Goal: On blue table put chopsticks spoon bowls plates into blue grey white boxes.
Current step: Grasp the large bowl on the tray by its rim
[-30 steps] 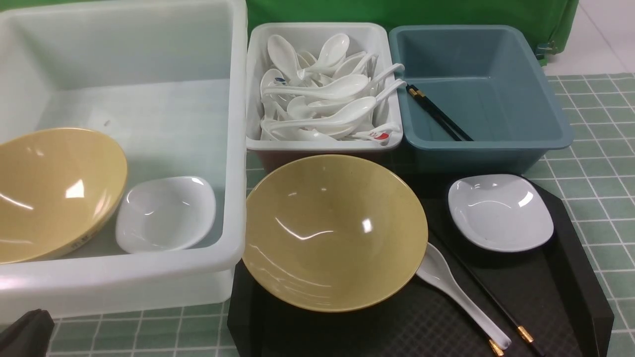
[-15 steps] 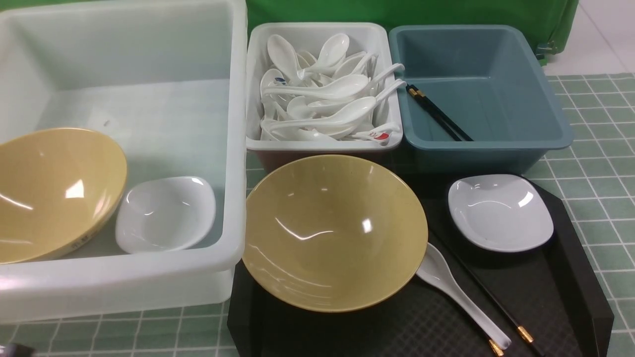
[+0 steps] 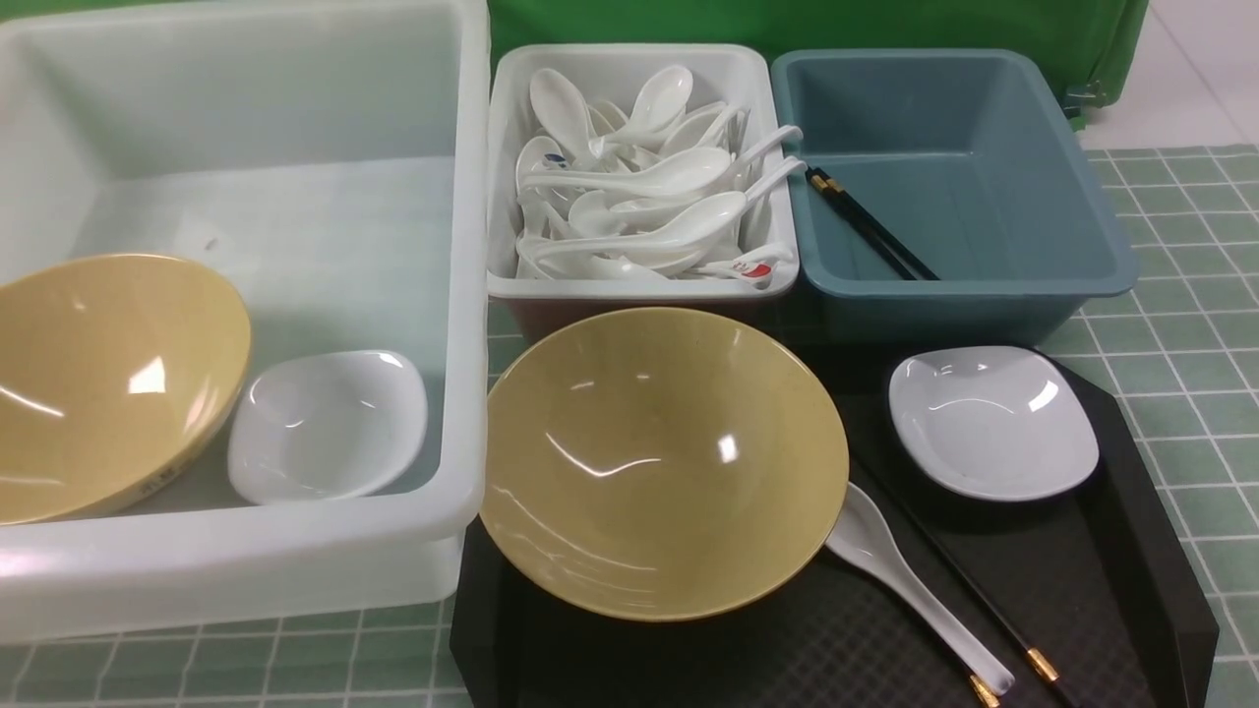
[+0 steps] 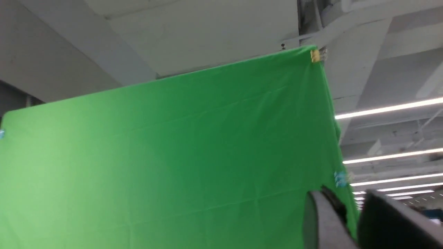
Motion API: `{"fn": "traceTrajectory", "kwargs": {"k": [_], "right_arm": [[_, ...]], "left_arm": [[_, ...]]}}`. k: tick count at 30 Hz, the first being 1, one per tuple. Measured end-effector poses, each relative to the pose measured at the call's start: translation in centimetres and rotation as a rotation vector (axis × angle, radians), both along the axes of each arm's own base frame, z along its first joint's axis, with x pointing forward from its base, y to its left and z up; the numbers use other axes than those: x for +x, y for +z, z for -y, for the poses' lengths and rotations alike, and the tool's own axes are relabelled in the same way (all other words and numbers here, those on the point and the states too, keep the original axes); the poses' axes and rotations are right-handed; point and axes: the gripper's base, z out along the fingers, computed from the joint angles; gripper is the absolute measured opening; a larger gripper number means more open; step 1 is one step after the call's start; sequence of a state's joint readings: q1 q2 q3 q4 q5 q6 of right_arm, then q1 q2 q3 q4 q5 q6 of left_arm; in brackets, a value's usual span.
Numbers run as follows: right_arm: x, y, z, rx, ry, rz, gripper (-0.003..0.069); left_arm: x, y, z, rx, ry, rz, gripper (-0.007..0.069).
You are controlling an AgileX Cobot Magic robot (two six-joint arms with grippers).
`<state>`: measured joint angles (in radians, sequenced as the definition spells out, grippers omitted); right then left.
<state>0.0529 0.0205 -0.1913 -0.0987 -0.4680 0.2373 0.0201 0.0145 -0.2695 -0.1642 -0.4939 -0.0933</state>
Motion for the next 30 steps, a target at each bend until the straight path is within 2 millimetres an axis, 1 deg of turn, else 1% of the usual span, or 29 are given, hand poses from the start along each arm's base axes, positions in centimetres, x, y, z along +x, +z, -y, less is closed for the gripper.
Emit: {"fn": "traceTrajectory", "kwargs": {"k": [1,2,3,4,5,6,7,8,9,10,12,13,15,16,17,18,19,20,22,25,28,30], "right_arm": [[0.1,1.9,0.1,-0.031,-0.037,-0.054,0.0102],[0.3,3.1,0.1,-0.066,-0.070,-0.106,0.0070],[0.9,4.2,0.2,-0.109,-0.105,-0.182,0.0046],[1.2,4.1,0.2,-0.119,-0.111,-0.205,0.0043],[2.3,5.1,0.2,-0.194,-0.158,-0.316,0.0036],[3.2,5.1,0.3,-0.233,-0.173,-0.402,0.0036],[4.2,4.7,0.3,-0.264,-0.179,-0.497,0.0036],[5.1,3.9,0.3,-0.292,-0.181,-0.598,0.0036],[5.3,3.9,0.3,-0.296,-0.181,-0.605,0.0036],[6.6,2.1,0.3,-0.330,-0.170,-0.797,0.0036],[7.5,0.4,0.3,-0.351,-0.148,-0.987,0.0036],[8.0,-0.7,0.2,-0.366,-0.125,-1.102,0.0036],[8.4,-1.8,-0.2,-0.397,-0.066,-1.221,0.0036],[8.4,-1.9,-0.2,-0.399,-0.062,-1.232,0.0036],[8.7,-2.5,-0.7,-0.446,-0.008,-1.281,0.0036],[8.9,-2.8,-1.1,-0.476,0.037,-1.304,0.0036],[9.0,-2.9,-1.3,-0.487,0.055,-1.311,0.0036],[9.2,-3.3,-2.0,-0.520,0.122,-1.329,0.0036],[9.7,-3.8,-3.0,-0.552,0.219,-1.355,0.0036],[10.3,-4.6,-3.7,-0.572,0.278,-1.383,0.0036],[11.0,-5.9,-4.0,-0.572,0.290,-1.430,0.0036],[11.2,-6.4,-4.0,-0.569,0.289,-1.446,0.0036]], "left_arm": [[0.4,2.2,0.2,0.016,-0.022,-0.117,0.0001],[0.5,3.8,0.4,0.022,-0.032,-0.160,0.0001],[1.7,4.8,0.5,0.029,-0.045,-0.267,0.0001],[1.7,5.4,0.5,0.032,-0.048,-0.271,0.0001],[4.2,6.3,0.7,0.052,-0.069,-0.458,0.0001],[5.2,6.9,0.9,0.064,-0.085,-0.541,0.0001],[6.8,7.0,1.1,0.078,-0.109,-0.665,0.0001],[8.2,6.8,1.4,0.095,-0.139,-0.796,0.0001],[8.5,6.5,1.4,0.097,-0.144,-0.829,0.0001],[10.3,5.9,2.1,0.136,-0.211,-1.035,0.0001],[11.9,5.3,2.9,0.189,-0.279,-1.180,0.0001],[13.1,4.6,3.8,0.246,-0.347,-1.293,0.0001],[14.5,4.1,5.3,0.323,-0.463,-1.384,0.0001],[14.6,4.0,5.5,0.332,-0.480,-1.398,0.0001],[15.5,3.9,7.0,0.375,-0.596,-1.438,0.0001],[16.2,3.6,8.1,0.411,-0.660,-1.459,0.0001],[16.3,3.7,8.8,0.434,-0.698,-1.460,0.0001],[17.2,3.3,10.8,0.489,-0.801,-1.486,0.0001],[18.0,2.7,14.0,0.595,-0.899,-1.510,0.0001],[19.8,1.3,18.2,0.745,-0.922,-1.575,0.0001],[21.6,-0.6,22.0,0.871,-0.850,-1.642,0.0002],[22.9,-1.9,23.8,0.931,-0.782,-1.673,0.0002]]}}
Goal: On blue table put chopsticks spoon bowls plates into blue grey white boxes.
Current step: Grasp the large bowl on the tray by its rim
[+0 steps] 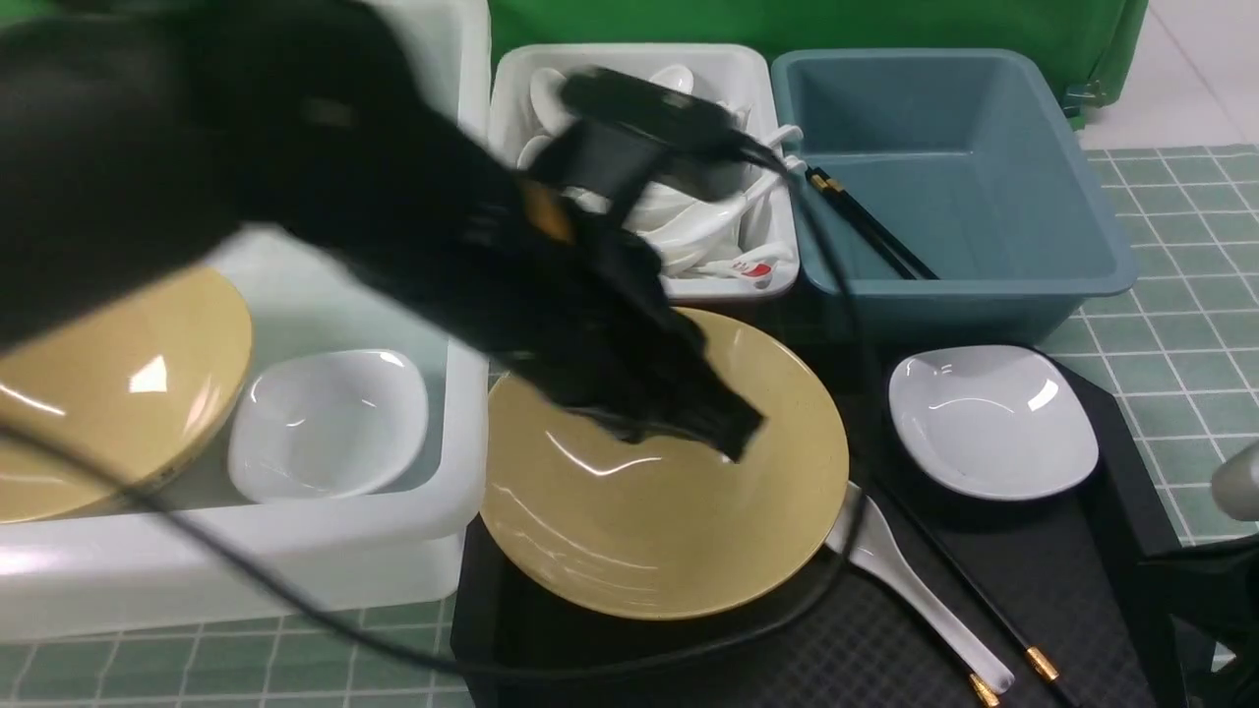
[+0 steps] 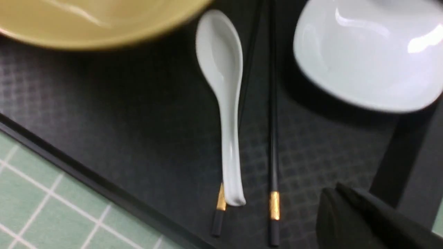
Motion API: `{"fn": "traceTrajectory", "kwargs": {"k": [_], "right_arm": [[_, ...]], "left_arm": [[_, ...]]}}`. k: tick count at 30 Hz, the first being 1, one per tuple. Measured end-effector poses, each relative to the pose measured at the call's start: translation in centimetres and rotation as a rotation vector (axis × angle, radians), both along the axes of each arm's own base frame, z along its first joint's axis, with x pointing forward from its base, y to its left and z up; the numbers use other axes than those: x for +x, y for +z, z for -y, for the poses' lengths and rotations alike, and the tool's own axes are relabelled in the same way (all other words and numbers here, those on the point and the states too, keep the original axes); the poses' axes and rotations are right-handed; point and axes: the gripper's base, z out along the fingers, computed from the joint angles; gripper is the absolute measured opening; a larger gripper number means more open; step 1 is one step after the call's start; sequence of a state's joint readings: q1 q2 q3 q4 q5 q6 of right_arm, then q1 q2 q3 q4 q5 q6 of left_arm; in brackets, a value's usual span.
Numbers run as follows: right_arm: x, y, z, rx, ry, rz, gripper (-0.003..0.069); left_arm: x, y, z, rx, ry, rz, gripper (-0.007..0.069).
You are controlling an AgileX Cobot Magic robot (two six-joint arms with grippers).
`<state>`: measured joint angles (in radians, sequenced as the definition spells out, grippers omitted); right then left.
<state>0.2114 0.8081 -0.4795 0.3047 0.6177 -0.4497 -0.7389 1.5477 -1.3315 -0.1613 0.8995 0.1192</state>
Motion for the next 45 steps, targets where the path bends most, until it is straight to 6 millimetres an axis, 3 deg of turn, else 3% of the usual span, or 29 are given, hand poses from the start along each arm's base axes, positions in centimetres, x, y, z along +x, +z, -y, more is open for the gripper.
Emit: {"fn": "traceTrajectory", "kwargs": {"k": [3,7,12,15,18,22,25,29,32,35,36,37,40,45], "right_arm": [[0.2,-0.2,0.0,-0.002,-0.004,0.000,0.0036],[0.2,-0.2,-0.1,0.012,-0.009,0.004,0.0036],[0.2,-0.1,-0.4,0.069,-0.024,-0.009,0.0037],[0.2,0.0,-0.5,0.083,-0.025,-0.011,0.0037],[0.1,0.0,-0.8,0.088,-0.002,-0.009,0.0037],[0.0,0.0,-1.1,0.089,0.017,-0.009,0.0037],[0.0,0.0,-1.1,0.088,0.020,-0.009,0.0037],[0.0,0.0,-1.1,0.087,0.021,-0.008,0.0037],[0.0,0.0,-1.1,0.087,0.020,-0.006,0.0037],[0.1,0.1,-1.1,0.088,0.016,0.006,0.0037],[0.1,0.1,-1.1,0.090,0.013,0.014,0.0037],[0.1,0.1,-1.1,0.090,0.013,0.015,0.0037],[0.2,0.2,-1.1,0.090,0.012,0.019,0.0037],[0.2,0.2,-1.1,0.090,0.012,0.019,0.0037]], "left_arm": [[1.9,-2.7,2.9,0.129,0.010,0.028,0.0004],[3.5,-6.4,5.2,0.207,0.037,0.033,0.0004],[4.4,-9.8,7.1,0.136,0.085,-0.033,0.0004],[4.3,-9.7,8.2,0.032,0.116,-0.084,0.0004],[3.9,-8.3,9.7,-0.121,0.101,-0.136,0.0004],[3.4,-6.5,10.7,-0.195,0.001,-0.161,0.0007],[3.6,-5.1,10.3,-0.166,-0.061,-0.143,0.0015],[5.1,-3.5,7.4,0.038,-0.060,-0.069,0.0101],[6.7,-3.9,5.3,0.181,0.019,-0.031,0.0188],[7.0,-4.9,5.2,0.214,0.041,-0.060,0.0227],[6.7,-6.3,6.0,0.216,0.021,-0.114,0.0245],[6.6,-6.3,6.1,0.216,0.019,-0.114,0.0245],[4.8,-8.7,9.0,0.182,-0.083,-0.210,0.0245],[3.4,-8.8,10.6,0.137,-0.172,-0.234,0.0244]]}}
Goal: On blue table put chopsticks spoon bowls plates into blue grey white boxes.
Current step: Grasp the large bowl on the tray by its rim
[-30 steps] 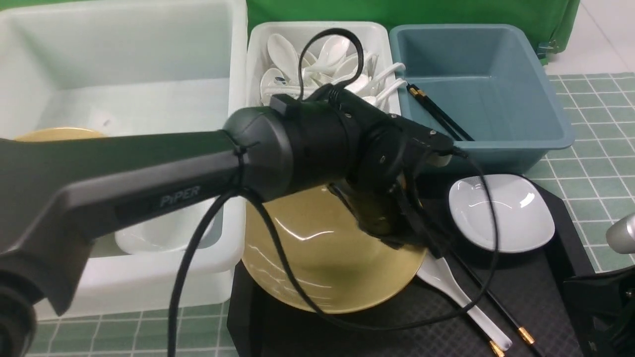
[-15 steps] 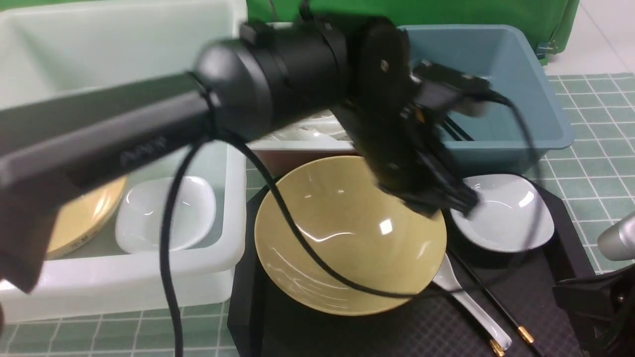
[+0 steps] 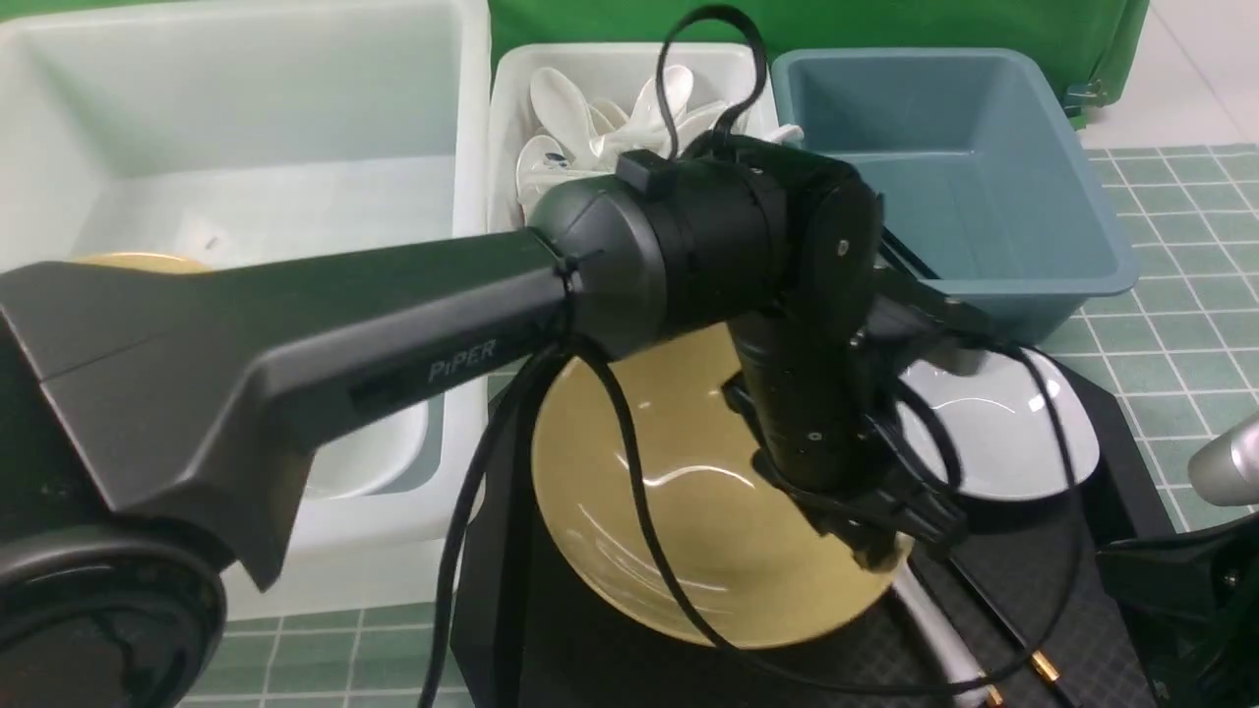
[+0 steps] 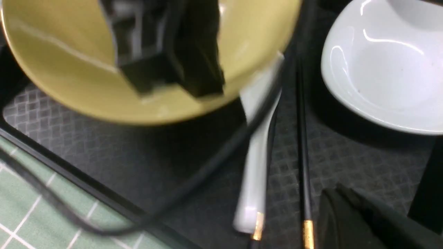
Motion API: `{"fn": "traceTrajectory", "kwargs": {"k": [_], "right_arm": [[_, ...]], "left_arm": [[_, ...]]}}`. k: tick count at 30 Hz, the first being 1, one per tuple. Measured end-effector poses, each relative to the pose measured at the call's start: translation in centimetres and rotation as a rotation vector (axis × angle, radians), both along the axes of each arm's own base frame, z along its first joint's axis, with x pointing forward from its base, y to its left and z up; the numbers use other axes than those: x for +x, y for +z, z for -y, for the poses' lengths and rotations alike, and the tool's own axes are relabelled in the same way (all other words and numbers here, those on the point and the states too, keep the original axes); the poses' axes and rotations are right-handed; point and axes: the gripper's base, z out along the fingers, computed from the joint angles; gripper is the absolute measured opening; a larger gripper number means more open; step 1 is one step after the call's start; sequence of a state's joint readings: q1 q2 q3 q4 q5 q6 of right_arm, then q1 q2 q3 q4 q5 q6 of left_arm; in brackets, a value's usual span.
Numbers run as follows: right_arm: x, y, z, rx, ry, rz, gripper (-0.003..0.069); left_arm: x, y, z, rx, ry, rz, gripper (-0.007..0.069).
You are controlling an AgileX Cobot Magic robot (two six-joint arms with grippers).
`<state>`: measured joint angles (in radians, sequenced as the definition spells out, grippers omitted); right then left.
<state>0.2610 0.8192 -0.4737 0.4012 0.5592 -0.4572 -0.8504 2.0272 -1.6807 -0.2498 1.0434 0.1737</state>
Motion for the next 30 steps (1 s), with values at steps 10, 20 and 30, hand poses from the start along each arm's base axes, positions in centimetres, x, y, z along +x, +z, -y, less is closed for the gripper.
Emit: {"fn": "traceTrajectory", "kwargs": {"k": [10,20,30], "right_arm": [[0.0,-0.1,0.0,0.001,-0.001,-0.004,0.0037],[-0.1,-0.3,0.0,0.003,-0.002,-0.009,0.0037],[-0.1,-0.3,0.0,0.003,-0.002,-0.009,0.0042]], "left_arm": [[5.0,4.4,-7.0,0.180,0.194,0.169,0.0312],[8.3,0.0,-8.6,0.318,0.268,0.173,0.0481],[8.0,-2.0,-7.9,0.300,0.215,0.063,0.0208]]}}
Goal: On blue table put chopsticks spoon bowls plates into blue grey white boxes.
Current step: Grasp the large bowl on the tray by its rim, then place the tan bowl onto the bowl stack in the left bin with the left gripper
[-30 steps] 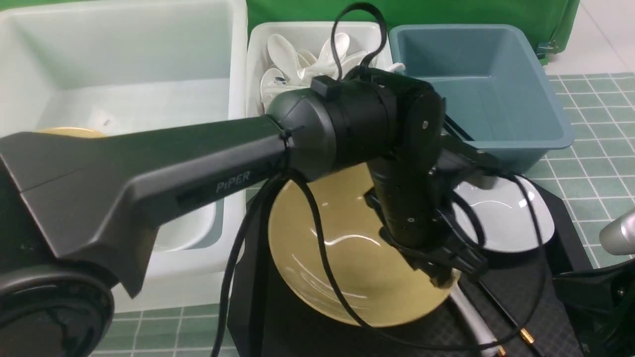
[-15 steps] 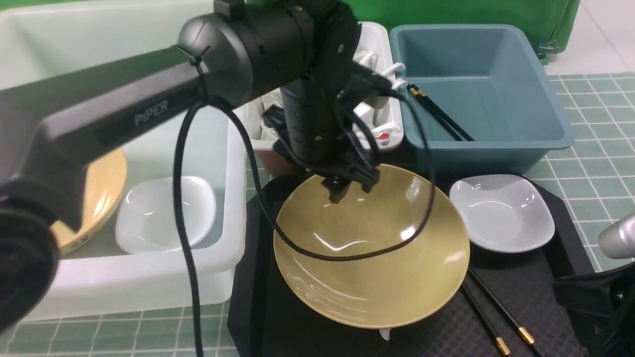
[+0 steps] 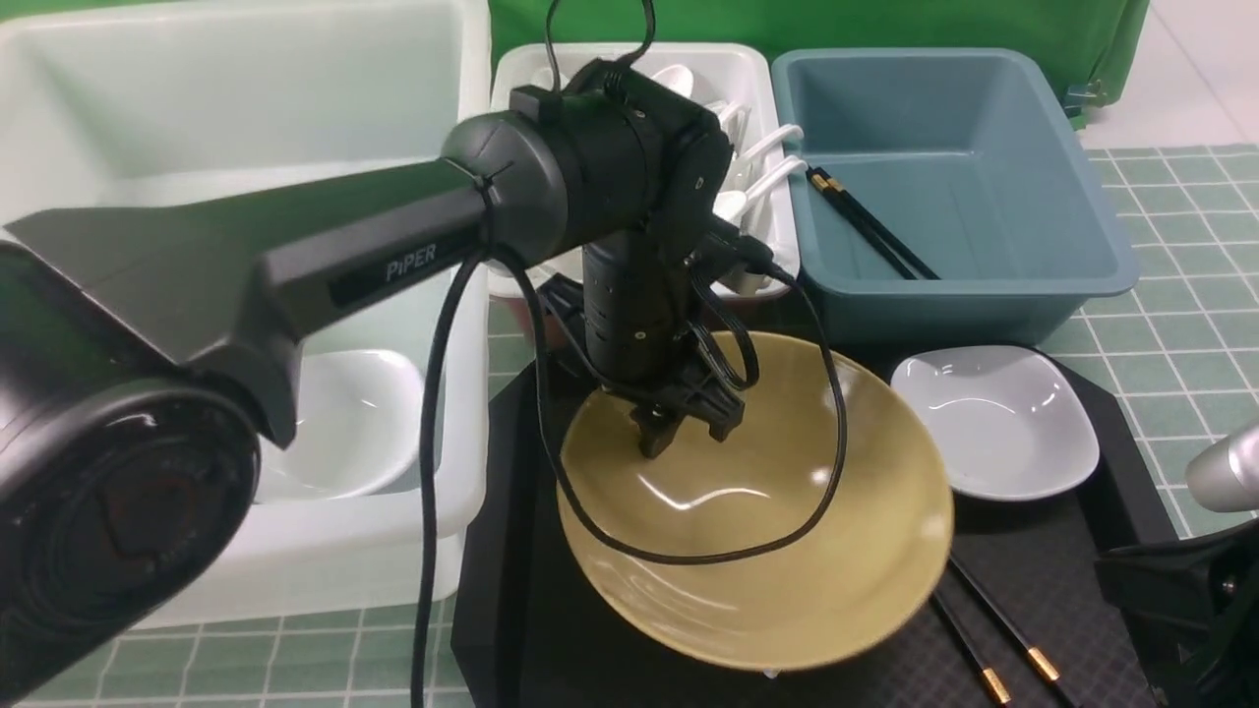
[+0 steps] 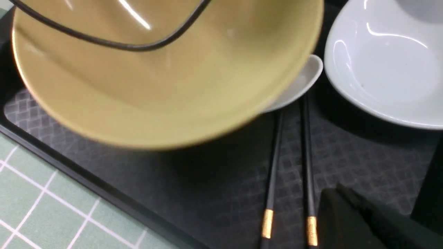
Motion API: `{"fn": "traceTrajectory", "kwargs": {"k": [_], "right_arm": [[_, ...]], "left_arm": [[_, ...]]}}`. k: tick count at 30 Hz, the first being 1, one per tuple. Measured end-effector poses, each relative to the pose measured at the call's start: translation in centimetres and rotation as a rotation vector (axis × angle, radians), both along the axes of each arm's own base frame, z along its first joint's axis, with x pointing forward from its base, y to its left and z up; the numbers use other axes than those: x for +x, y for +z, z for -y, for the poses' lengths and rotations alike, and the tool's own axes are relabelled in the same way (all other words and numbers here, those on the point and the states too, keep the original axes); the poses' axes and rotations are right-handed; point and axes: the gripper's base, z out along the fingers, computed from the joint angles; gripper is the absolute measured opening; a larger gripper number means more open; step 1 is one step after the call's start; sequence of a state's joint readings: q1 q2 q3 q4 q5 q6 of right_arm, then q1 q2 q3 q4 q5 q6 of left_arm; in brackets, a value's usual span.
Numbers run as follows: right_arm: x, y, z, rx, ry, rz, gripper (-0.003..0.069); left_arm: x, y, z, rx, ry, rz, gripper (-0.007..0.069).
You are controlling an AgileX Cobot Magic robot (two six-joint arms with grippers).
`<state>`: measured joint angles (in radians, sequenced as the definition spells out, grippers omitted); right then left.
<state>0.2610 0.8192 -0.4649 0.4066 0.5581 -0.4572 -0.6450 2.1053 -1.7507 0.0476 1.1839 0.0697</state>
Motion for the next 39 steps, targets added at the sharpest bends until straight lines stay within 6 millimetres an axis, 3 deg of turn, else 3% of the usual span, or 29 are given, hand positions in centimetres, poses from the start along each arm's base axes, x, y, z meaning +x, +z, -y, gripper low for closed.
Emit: {"fn": "traceTrajectory", "kwargs": {"k": [4,6,8,11,16,17,19,20,22,23,24,25,26,27,28,31,33,34,36,39], "right_arm": [[0.0,0.0,0.0,0.001,-0.001,0.000,0.0044],[0.0,0.0,0.0,0.001,-0.001,0.000,0.0046],[0.0,0.0,0.0,0.001,-0.001,0.000,0.0047],[0.0,0.0,0.0,0.002,-0.003,-0.001,0.0047],[0.0,0.0,0.0,0.004,-0.004,-0.005,0.0047],[0.0,0.0,0.0,0.004,-0.003,-0.007,0.0047],[0.0,0.0,0.0,0.004,-0.003,-0.007,0.0047],[0.0,0.0,0.0,0.004,-0.004,-0.007,0.0047],[0.0,0.0,0.0,0.004,-0.003,-0.008,0.0047],[0.0,0.0,0.0,0.004,-0.003,-0.008,0.0047],[0.0,0.0,0.0,0.004,-0.003,-0.008,0.0048],[0.0,0.0,0.0,0.004,-0.003,-0.009,0.0048],[-0.1,0.0,0.0,0.004,-0.002,-0.010,0.0048],[-0.1,0.0,0.0,0.004,-0.002,-0.010,0.0048],[-0.1,0.0,0.0,0.004,-0.002,-0.010,0.0048],[-0.1,0.0,0.0,0.005,-0.003,-0.010,0.0049],[-0.1,0.0,-0.1,0.015,-0.006,-0.013,0.0051],[-0.1,0.0,-0.1,0.017,-0.006,-0.014,0.0051],[-0.1,0.0,-0.2,0.043,-0.013,-0.020,0.0052],[-0.1,0.1,-0.2,0.053,-0.016,-0.023,0.0055]], "left_arm": [[-0.6,1.6,-0.1,-0.028,-0.003,-0.005,0.0143],[-1.4,3.6,-0.1,-0.084,-0.009,-0.004,0.0064],[-2.1,6.0,-0.5,-0.122,-0.033,0.034,0.0020],[-3.8,11.0,-2.0,-0.186,-0.073,0.135,0.0008],[-5.2,18.7,-9.2,-0.272,0.039,0.308,0.0006],[-5.0,20.1,-12.4,-0.284,0.124,0.353,0.0006],[-4.9,21.2,-15.4,-0.287,0.213,0.392,0.0006],[-4.9,21.9,-18.5,-0.284,0.314,0.423,0.0006],[-5.1,22.2,-24.5,-0.263,0.525,0.460,0.0006],[-5.1,22.2,-25.0,-0.260,0.546,0.461,0.0006],[-5.7,21.5,-29.6,-0.233,0.730,0.461,0.0006],[-5.7,21.4,-29.6,-0.236,0.735,0.458,0.0006],[-6.3,20.3,-33.5,-0.221,0.897,0.446,0.0006],[-6.4,20.0,-33.8,-0.222,0.916,0.437,0.0006],[-7.1,18.7,-36.7,-0.226,1.033,0.434,0.0006],[-7.6,16.2,-39.1,-0.236,1.135,0.435,0.0006],[-7.7,14.4,-39.7,-0.239,1.166,0.428,0.0012],[-7.6,14.4,-39.7,-0.241,1.166,0.435,0.0012],[-7.6,12.5,-39.8,-0.256,1.186,0.431,0.0059],[-7.6,11.3,-39.8,-0.256,1.191,0.426,0.0189]]}}
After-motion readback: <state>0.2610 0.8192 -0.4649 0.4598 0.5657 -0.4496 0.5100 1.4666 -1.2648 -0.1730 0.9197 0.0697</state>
